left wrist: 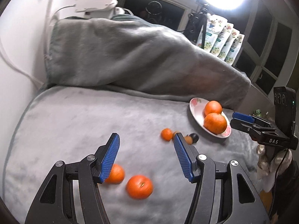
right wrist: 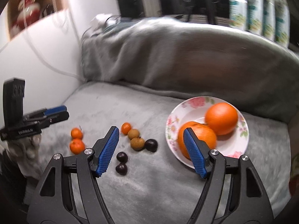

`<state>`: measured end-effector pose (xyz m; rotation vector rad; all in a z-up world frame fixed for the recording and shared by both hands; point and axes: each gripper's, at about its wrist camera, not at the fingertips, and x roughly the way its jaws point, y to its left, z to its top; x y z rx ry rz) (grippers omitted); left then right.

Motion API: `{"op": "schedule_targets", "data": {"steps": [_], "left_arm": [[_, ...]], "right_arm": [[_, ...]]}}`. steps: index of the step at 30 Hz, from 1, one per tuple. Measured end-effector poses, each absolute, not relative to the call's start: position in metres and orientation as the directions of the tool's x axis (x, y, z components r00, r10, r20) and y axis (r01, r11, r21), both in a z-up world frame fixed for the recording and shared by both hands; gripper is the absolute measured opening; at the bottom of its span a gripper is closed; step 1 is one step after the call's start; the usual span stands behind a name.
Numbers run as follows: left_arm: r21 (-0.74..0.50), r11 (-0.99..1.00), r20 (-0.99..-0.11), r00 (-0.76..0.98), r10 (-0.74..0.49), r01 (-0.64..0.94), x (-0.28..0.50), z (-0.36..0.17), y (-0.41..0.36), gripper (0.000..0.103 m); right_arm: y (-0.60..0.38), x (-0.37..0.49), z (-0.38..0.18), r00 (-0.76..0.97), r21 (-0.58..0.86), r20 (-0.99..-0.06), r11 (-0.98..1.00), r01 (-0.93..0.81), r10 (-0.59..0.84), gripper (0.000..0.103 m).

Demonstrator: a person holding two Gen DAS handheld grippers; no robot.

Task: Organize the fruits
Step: 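Move the left tool to a small mandarin while the right tool moves to a longan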

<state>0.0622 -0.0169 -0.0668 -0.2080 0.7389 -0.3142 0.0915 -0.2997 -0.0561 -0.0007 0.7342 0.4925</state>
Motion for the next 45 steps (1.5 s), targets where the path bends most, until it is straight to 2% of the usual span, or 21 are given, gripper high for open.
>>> {"op": "schedule_targets", "data": {"steps": [4,12,14,22,35,45], "left_arm": [[-0.304,0.937,-0.633,0.698,-0.335,0.173,0.051,-0.074,-0.005,0.059],[-0.302,0.942,-0.655,0.686,-0.316,0.146,0.037,-0.086,0.004,0.059],[-0.301,0.944,-0.663,0.682,-0.31,0.136,0.037,-0.091,0.007,0.059],[-0.343,0.935,-0.694,0.646,-0.318,0.091,0.045,-0.11,0.02,0.059],[-0.417,0.907,-0.706,0.606,-0.368,0.065,0.058,-0.126,0.034,0.057],[-0.429,0.901,-0.719,0.578,-0.387,0.071,0.069,-0.134,0.029,0.056]], "right_arm": [[-0.283,0.096,-0.063,0.6,0.145,-0.669,0.869,-0.473,0.438,0.073],[-0.26,0.115,-0.086,0.534,0.12,-0.734,0.854,-0.506,0.419,0.054],[-0.256,0.118,-0.092,0.52,0.109,-0.75,0.852,-0.512,0.409,0.052],[-0.233,0.126,-0.104,0.481,0.062,-0.791,0.833,-0.55,0.377,0.048],[-0.199,0.15,-0.124,0.427,0.007,-0.845,0.806,-0.592,0.321,0.046],[-0.185,0.16,-0.137,0.394,-0.021,-0.874,0.788,-0.615,0.285,0.045]]}}
